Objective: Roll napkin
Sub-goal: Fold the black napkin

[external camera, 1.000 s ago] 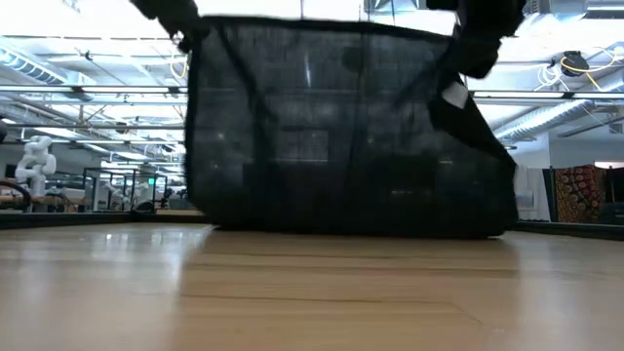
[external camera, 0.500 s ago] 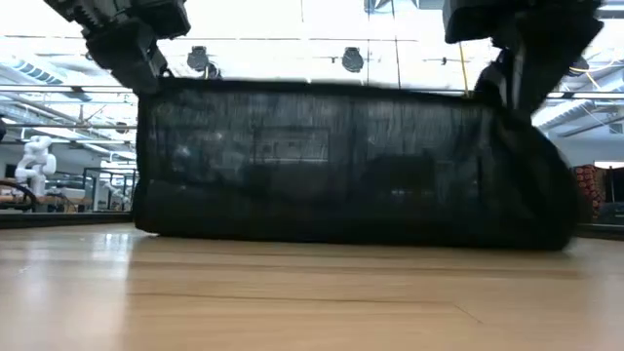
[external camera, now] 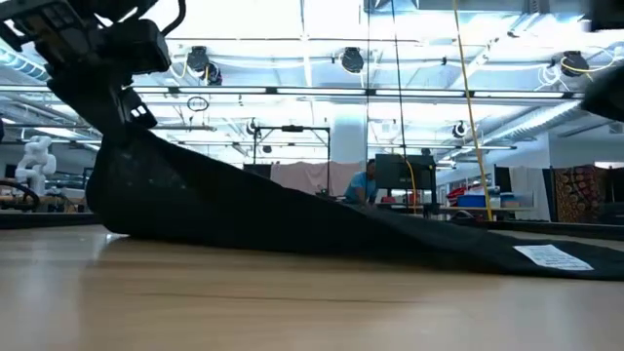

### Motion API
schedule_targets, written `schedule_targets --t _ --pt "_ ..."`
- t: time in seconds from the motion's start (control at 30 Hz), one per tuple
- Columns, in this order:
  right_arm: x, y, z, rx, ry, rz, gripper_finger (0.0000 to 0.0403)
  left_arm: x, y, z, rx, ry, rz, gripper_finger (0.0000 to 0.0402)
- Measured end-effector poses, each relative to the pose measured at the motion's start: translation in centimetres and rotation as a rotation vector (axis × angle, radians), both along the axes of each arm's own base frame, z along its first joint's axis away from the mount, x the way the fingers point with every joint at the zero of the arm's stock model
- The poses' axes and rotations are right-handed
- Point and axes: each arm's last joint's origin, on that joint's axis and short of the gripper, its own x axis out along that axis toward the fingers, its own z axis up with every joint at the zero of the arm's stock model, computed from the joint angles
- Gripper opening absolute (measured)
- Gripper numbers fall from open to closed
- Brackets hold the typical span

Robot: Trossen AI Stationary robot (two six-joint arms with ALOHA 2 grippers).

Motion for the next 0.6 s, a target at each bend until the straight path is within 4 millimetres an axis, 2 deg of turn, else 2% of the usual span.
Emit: schedule_targets --t 0.1,0.23,0.47,0.6 --pt "-0.7 1.7 -1.9 -0.035 0.001 0.048 0.0188 0.0 -0.3 0.0 0.004 -0.005 0.008 0.0001" --pt "-1.2 2.6 -3.6 -0.145 -0.078 0.032 0.0175 0.0 -0.7 0.1 0.005 -0.021 -0.012 0.0001" --pt "-2.2 3.2 -3.6 -0.247 -0.179 0.039 0.0177 -0.1 -1.2 0.1 0.019 -0.025 0.001 0.0001" --pt "-1.9 2.7 -3.7 -0.242 -0.175 0.008 0.0163 -0.1 -1.4 0.1 0.032 -0.026 0.026 0.0001"
